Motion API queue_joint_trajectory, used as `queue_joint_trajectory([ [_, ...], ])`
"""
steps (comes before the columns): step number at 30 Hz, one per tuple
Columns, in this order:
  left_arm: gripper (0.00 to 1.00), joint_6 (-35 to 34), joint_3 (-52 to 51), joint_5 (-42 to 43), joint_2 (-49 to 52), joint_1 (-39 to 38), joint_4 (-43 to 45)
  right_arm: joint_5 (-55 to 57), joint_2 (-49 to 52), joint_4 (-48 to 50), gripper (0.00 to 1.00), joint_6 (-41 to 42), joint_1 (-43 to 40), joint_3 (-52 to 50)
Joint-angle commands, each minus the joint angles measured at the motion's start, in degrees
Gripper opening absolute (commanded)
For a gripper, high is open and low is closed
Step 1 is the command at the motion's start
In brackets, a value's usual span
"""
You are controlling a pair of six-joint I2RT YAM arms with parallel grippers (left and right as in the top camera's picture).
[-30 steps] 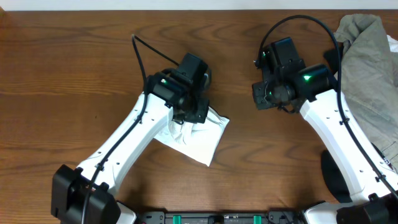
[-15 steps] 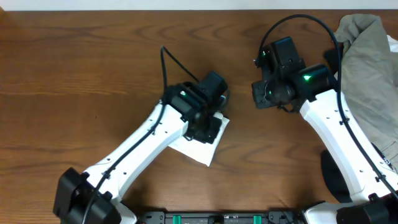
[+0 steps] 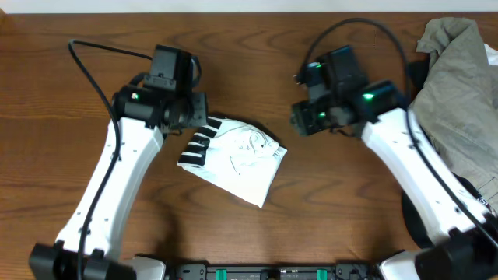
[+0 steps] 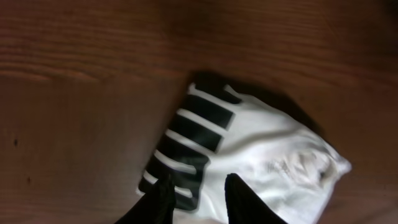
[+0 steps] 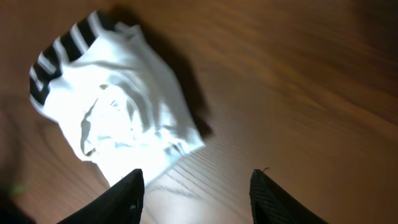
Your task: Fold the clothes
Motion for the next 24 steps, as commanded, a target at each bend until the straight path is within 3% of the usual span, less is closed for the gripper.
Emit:
queue_joint_trajectory([
  [1, 0.31, 0.3, 0.7, 2.6, 4.5, 0.7, 0.9, -4.3, 5.6, 1.5, 0.53, -7.1, 3.6, -1.4],
  [11, 0.31, 0.3, 0.7, 4.8, 16.8, 0.7, 0.7, -1.2, 17.6, 3.9, 0.49, -9.9, 9.0, -1.4],
  [12, 0.32, 0.3, 0.7, 5.3, 17.7, 0.7, 0.6, -1.2, 18.1, 3.7, 0.44, -9.9, 9.0, -1.4],
  [14, 0.32, 0.3, 0.7, 6.6, 19.0, 0.7, 0.6, -1.1, 18.7, 3.3, 0.13, -9.9, 9.0, -1.4],
  [15, 0.32, 0.3, 0.7, 7.2, 19.7, 0.7, 0.6, -0.4, 18.7, 2.7, 0.05, -9.8, 8.9, -1.4],
  [24, 0.40, 0.3, -2.7, 7.3, 20.5, 0.6, -4.2, 26.2, 15.2, -5.2, 0.02, 0.2, 8.8, -1.4],
])
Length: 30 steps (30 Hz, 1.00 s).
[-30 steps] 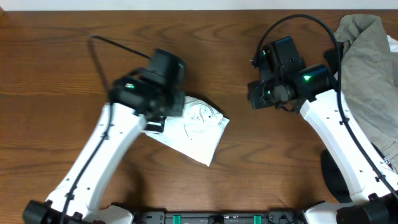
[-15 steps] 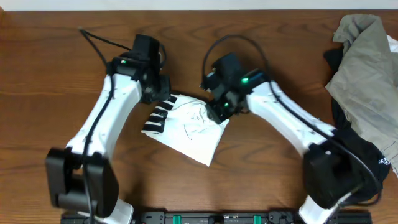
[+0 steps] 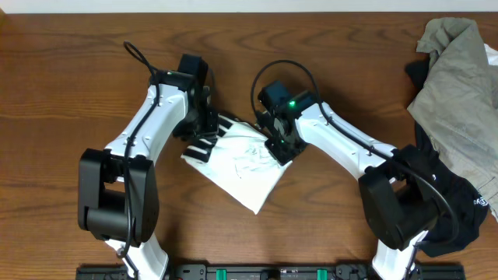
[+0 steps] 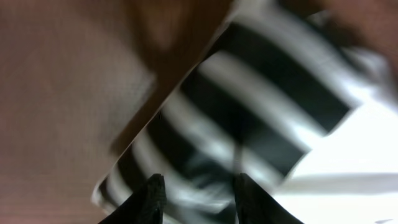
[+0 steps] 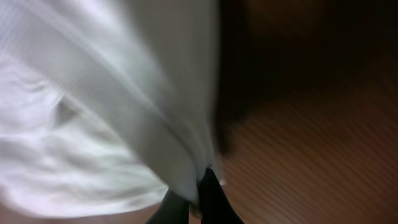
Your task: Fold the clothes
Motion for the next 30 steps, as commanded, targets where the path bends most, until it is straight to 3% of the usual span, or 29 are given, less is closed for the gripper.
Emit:
queue_joint_trajectory([
  [1, 0.40, 0.3, -2.6, 0.6, 0.3, 0.1, -1.0, 15.5, -3.0, -1.3, 0.03, 5.8, 0.1, -0.2],
  [5, 0.40, 0.2, -5.2, 0.9, 0.3, 0.1, -0.3, 16.3, -3.4, -0.8, 0.09, 6.1, 0.1, -0.2],
  [7, 0.40, 0.3, -6.2, 1.9, 0.3, 0.1, 0.0, 16.1, -3.4, -0.6, 0.20, 6.1, 0.1, -0.2],
  [10, 0.39, 0.3, -6.4, 2.0, 0.3, 0.1, -0.2, 16.0, -3.5, -0.6, 0.15, 6.8, 0.1, -0.2],
  [14, 0.34, 0.3, -6.4, 2.7, 0.2, 0.1, -0.8, 14.5, -5.2, 0.0, 0.15, 10.1, 0.1, -0.2],
  [21, 0.19, -1.0, -6.4, 8.9, -1.7, 0.1, -7.1, -0.3, -12.0, 2.3, 0.28, 8.5, 0.1, -0.2],
  [24, 0.19, -2.5, -6.4, 8.1, -6.5, 0.4, -6.9, -10.0, -12.6, 1.4, 0.28, 8.7, 0.2, -0.2],
  [28, 0.21, -7.1, -6.4, 1.1, -15.3, 1.7, -4.5, -14.5, -12.3, -1.2, 0.28, 10.2, 0.9, -0.2],
  [30, 0.37, -7.3, -6.4, -1.2, -18.5, 2.3, -1.7, -15.6, -12.3, -2.3, 0.29, 10.2, 1.6, -0.2],
])
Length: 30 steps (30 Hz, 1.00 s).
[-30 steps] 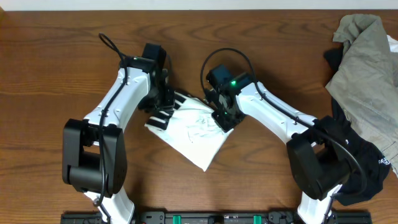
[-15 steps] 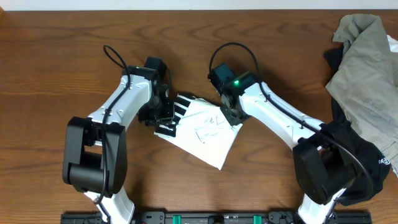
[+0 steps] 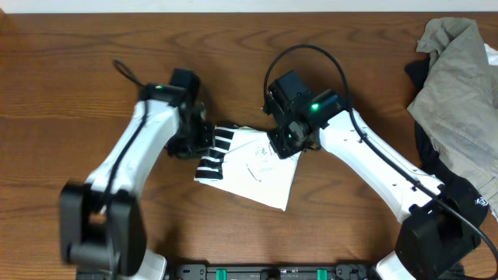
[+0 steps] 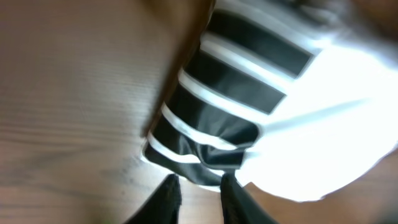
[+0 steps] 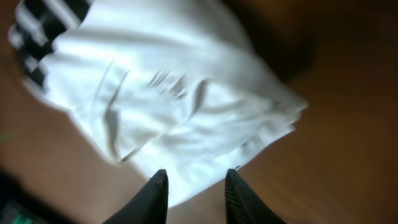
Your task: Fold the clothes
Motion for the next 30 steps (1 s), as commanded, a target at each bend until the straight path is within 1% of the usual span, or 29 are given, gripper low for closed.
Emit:
queue_joint_trajectory([
  [1, 0.41, -2.9, 0.1, -6.4, -5.6, 1.4, 2.9, -6.4, 0.1, -1.0, 0.30, 1.2, 1.9, -0.1],
  [4, 0.43, -2.9, 0.1, -8.8, -6.5, 2.4, 5.4, -6.4, 0.2, -0.5, 0.32, 2.8, 4.0, -0.2],
  [9, 0.43, -3.1, 0.1, -8.8, -6.2, 6.4, 5.8, -6.3, 1.1, 1.8, 0.33, 6.0, 7.7, -0.5],
  [16, 0.43, -3.2, 0.1, -6.3, -6.2, 13.8, 4.9, -2.3, 3.7, 3.9, 0.33, 9.6, 11.6, -2.8],
  [23, 0.44, -2.6, 0.1, -6.2, -6.2, 14.4, 4.9, -2.3, 6.1, 5.7, 0.33, 9.6, 11.8, -5.8],
  [25, 0.44, -2.6, 0.1, -6.2, -6.2, 14.4, 4.9, -2.3, 6.4, 7.2, 0.32, 9.6, 11.9, -6.7],
  [29, 0.44, -2.6, 0.1, -6.2, -6.2, 14.4, 4.6, -2.7, 6.5, 10.9, 0.22, 9.6, 11.9, -8.3],
  [30, 0.44, -2.6, 0.1, -6.2, -6.2, 14.4, 4.5, -2.7, 6.5, 11.6, 0.22, 9.6, 11.9, -8.5],
])
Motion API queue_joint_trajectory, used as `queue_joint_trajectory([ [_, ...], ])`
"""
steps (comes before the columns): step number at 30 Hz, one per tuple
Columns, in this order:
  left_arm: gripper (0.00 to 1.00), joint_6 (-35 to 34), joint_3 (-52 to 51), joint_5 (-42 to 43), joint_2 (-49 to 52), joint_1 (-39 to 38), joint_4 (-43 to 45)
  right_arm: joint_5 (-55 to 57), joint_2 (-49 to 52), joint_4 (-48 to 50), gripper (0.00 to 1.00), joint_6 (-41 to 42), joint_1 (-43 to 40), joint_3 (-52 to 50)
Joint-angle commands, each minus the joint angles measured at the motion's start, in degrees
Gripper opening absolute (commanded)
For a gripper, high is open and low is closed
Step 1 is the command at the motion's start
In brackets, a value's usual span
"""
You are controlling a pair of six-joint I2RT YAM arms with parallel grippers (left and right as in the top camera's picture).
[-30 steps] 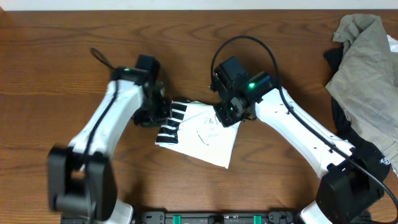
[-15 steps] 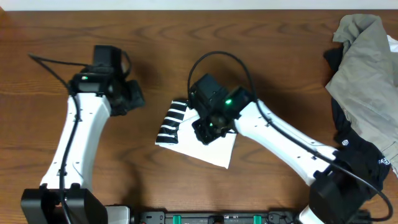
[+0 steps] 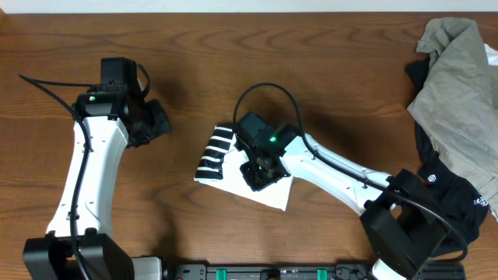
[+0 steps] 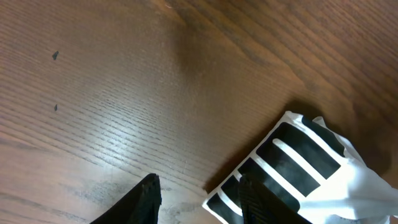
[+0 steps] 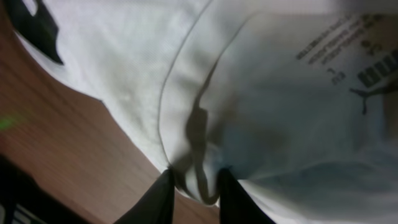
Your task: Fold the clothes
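A folded white garment (image 3: 272, 192) with a black-and-white striped edge (image 3: 213, 152) lies mid-table. My right gripper (image 3: 260, 166) is down on its middle. In the right wrist view the right gripper (image 5: 194, 185) has its fingers close together, with a fold of the white fabric (image 5: 267, 93) bunched between them. My left gripper (image 3: 154, 123) sits apart from the garment, to its upper left. In the left wrist view the left gripper (image 4: 199, 190) is open over bare wood, and the striped edge (image 4: 292, 155) shows just right of its fingers.
A heap of other clothes lies at the right edge: an olive-grey garment (image 3: 457, 85) on top of a black one (image 3: 451, 204). The brown wooden table (image 3: 342, 93) runs between the heap and the white garment.
My left gripper, which was narrowly open at the striped edge, is now wide open up and to the left of the garment. My right gripper has shifted from the garment's upper right onto its middle, pinching fabric.
Both grippers first hovered off the crumpled white garment, one on each side. Then the left was at the striped edge and the right was shut on the right edge. Later the garment lay flatter and squarer, slightly further right. Now only the right gripper touches it.
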Motion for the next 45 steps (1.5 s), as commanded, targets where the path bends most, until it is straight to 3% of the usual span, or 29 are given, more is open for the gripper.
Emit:
queue_joint_trajectory([
  [1, 0.44, 0.3, 0.0, -0.1, 0.2, 0.1, -0.5, -0.1, 0.4, 1.3, 0.22, 0.4, 0.3, -0.5],
  [3, 0.44, 0.3, 0.0, 0.0, 0.2, 0.1, -0.5, -0.1, 0.4, 1.6, 0.21, 0.4, 0.3, -0.5],
  [6, 0.44, 0.3, 0.0, 0.0, 0.2, 0.1, -0.8, -0.2, 0.4, 1.0, 0.01, 0.4, 0.3, -0.5],
  [12, 0.44, 0.6, 0.0, -0.1, 0.2, 0.1, -1.1, 0.3, -4.8, -6.4, 0.01, 0.3, -0.4, -0.2],
  [19, 0.45, 0.8, 0.0, -0.1, 0.2, 0.1, -1.0, 13.1, -17.2, -14.9, 0.01, 4.2, -0.5, -0.2],
  [25, 0.44, 0.8, 0.0, -0.1, 0.2, 0.1, -1.4, 13.9, -16.6, -18.9, 0.01, 7.0, -0.5, -2.1],
  [30, 0.45, 0.8, 0.0, 0.0, 0.2, 0.1, -1.8, 21.2, -15.7, -19.4, 0.01, 14.0, -1.3, -7.3],
  [40, 0.45, 5.7, 0.0, 24.7, 0.2, -5.2, -2.2, 24.0, -15.7, -14.4, 0.02, 16.4, -6.5, -12.1],
  [45, 0.44, 9.2, 0.0, 26.9, 0.2, -14.6, -1.4, 23.8, -15.7, -12.5, 0.02, 16.3, -6.6, -12.1],
])
